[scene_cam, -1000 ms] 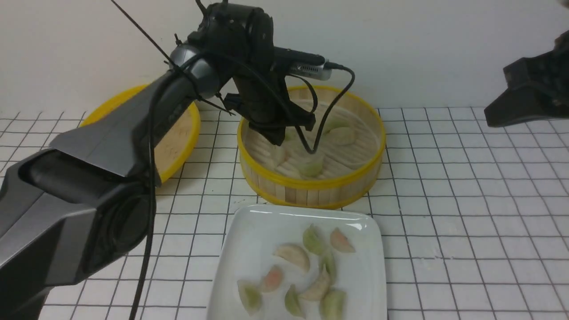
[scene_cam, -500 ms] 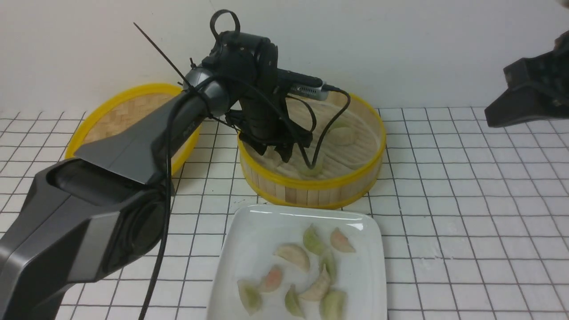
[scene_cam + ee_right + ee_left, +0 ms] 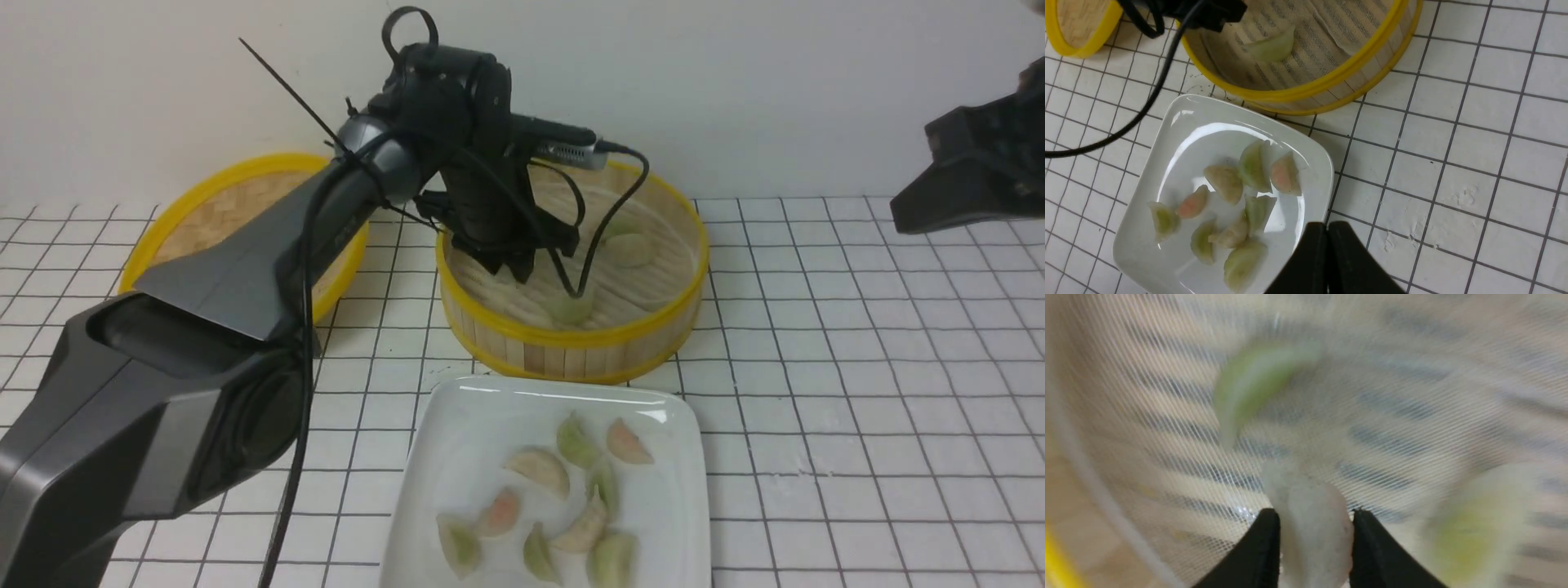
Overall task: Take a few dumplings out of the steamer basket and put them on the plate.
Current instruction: Use the left arm to grab a dumpling from the steamer, then use the left arm to put the dumpling into the plate
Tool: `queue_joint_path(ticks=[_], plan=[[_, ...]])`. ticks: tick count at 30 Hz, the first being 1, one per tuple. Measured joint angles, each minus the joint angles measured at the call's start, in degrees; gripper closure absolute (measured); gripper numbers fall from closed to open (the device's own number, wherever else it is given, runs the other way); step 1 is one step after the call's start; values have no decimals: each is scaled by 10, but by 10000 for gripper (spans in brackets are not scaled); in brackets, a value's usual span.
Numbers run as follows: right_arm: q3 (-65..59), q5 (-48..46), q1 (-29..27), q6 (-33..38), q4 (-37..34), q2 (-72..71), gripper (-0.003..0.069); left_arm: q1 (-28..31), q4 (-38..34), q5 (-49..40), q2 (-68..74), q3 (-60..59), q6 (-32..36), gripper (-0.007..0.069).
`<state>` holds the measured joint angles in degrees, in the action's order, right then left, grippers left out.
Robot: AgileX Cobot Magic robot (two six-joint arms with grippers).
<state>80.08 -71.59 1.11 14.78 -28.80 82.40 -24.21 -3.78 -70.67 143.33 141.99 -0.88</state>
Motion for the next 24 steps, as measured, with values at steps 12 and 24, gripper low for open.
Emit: queue_joint_path(ticks=[12, 24], plan=[[0, -1, 0, 1, 0, 0, 669, 0, -81, -2, -282, -285, 9, 431], [0, -1, 0, 18, -5, 1, 669, -15, -101, 6, -236, -466, 26, 423]])
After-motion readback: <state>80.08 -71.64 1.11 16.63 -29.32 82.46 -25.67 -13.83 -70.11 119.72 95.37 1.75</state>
